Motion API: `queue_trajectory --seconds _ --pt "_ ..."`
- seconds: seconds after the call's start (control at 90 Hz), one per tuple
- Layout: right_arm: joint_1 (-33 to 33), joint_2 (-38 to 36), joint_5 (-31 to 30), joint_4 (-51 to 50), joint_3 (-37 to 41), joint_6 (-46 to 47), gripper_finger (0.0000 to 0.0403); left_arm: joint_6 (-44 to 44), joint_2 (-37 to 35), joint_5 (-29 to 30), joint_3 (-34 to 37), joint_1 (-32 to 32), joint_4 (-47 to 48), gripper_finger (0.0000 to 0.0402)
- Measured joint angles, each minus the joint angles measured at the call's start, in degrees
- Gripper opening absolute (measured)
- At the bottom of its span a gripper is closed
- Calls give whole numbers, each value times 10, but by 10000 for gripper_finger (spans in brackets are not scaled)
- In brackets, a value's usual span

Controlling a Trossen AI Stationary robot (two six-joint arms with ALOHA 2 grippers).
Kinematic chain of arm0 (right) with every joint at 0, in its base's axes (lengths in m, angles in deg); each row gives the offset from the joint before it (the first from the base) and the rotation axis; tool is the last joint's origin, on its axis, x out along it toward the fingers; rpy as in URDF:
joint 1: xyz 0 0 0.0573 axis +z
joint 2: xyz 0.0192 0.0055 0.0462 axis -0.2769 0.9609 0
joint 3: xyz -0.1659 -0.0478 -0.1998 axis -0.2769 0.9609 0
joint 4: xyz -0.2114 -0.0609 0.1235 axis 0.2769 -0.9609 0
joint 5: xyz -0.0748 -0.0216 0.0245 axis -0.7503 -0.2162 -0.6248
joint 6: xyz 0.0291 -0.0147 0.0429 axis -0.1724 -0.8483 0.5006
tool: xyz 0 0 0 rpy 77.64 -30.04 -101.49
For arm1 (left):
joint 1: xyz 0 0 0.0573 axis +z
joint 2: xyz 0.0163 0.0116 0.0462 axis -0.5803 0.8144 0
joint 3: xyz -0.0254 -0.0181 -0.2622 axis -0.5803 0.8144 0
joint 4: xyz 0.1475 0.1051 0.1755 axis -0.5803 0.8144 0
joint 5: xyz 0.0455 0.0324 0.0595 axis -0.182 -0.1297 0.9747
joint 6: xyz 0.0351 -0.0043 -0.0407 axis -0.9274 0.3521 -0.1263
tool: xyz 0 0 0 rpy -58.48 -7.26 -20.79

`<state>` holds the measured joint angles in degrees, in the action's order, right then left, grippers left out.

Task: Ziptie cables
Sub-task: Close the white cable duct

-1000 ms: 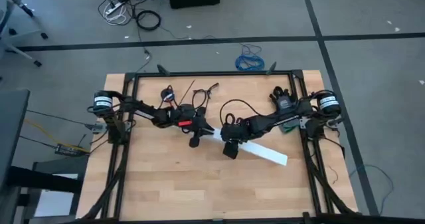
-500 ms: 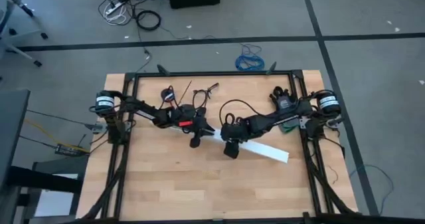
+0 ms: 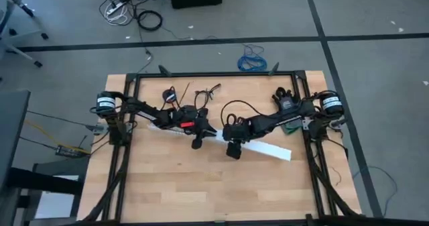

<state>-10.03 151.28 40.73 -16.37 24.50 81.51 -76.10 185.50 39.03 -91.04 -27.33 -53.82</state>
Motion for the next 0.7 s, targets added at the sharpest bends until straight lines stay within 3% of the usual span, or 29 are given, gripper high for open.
queue_trajectory --seconds 0.7 --pt "-16 0 21 9 0 -57 229 14 0 -15 1 0 -2 78"
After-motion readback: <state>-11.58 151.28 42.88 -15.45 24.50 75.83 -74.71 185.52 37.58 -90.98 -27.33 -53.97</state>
